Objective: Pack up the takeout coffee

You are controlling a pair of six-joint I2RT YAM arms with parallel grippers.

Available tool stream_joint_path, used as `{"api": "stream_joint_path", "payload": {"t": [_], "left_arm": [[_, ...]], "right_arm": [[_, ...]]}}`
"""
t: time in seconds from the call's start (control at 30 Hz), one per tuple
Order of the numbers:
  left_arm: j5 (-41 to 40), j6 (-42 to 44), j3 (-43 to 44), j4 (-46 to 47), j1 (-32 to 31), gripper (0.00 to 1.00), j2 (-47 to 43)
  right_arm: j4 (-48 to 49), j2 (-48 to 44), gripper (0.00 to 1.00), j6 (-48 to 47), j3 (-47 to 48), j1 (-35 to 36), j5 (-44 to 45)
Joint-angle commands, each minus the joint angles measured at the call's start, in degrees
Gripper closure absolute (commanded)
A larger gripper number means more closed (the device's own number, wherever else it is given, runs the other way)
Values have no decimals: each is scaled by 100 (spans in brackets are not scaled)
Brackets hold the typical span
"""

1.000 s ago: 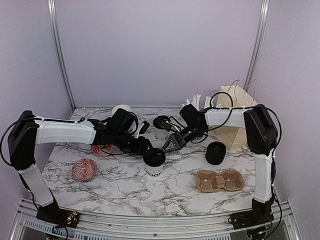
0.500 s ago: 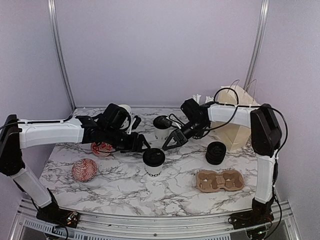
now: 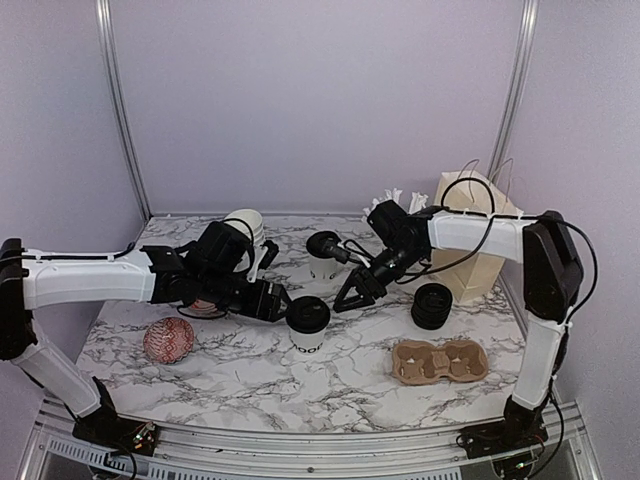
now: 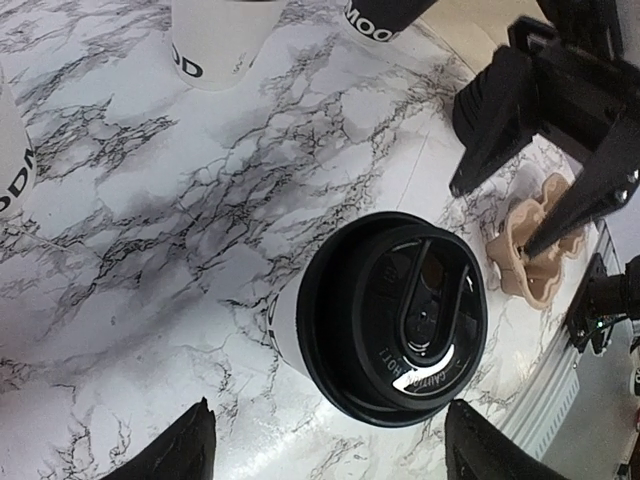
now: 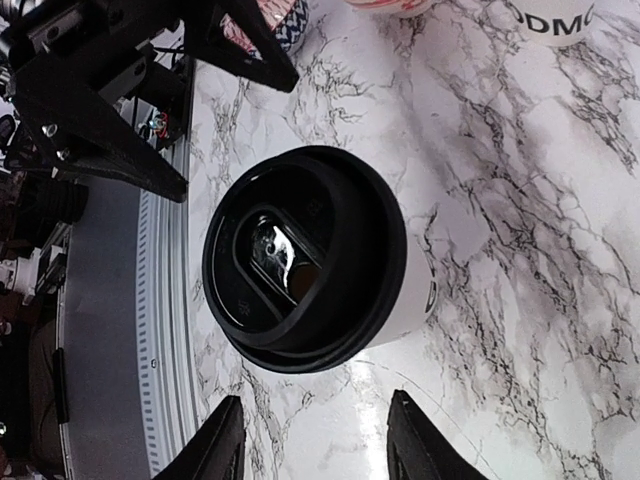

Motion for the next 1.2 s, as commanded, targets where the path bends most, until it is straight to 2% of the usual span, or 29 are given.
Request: {"api": "stream_joint_path", "payload": {"t": [0.0, 0.27, 0.67, 1.07, 1.17], "left_arm": [[-353, 359, 160, 379, 30, 18, 175], [228, 319, 228, 852, 32, 18, 628], [569, -283, -256, 952, -42, 21, 156], [368, -691, -426, 349, -172, 23, -413], [-144, -512, -220, -106, -121, 24, -557]], "right_arm": [[-88, 38, 53, -316, 5, 342, 172], [-314, 586, 56, -311, 531, 362, -29], [-337, 1150, 61, 90, 1336, 42, 137], [-379, 1301, 62, 151, 1595, -85, 283], [-336, 1054, 60, 134, 1348, -140, 383]]}}
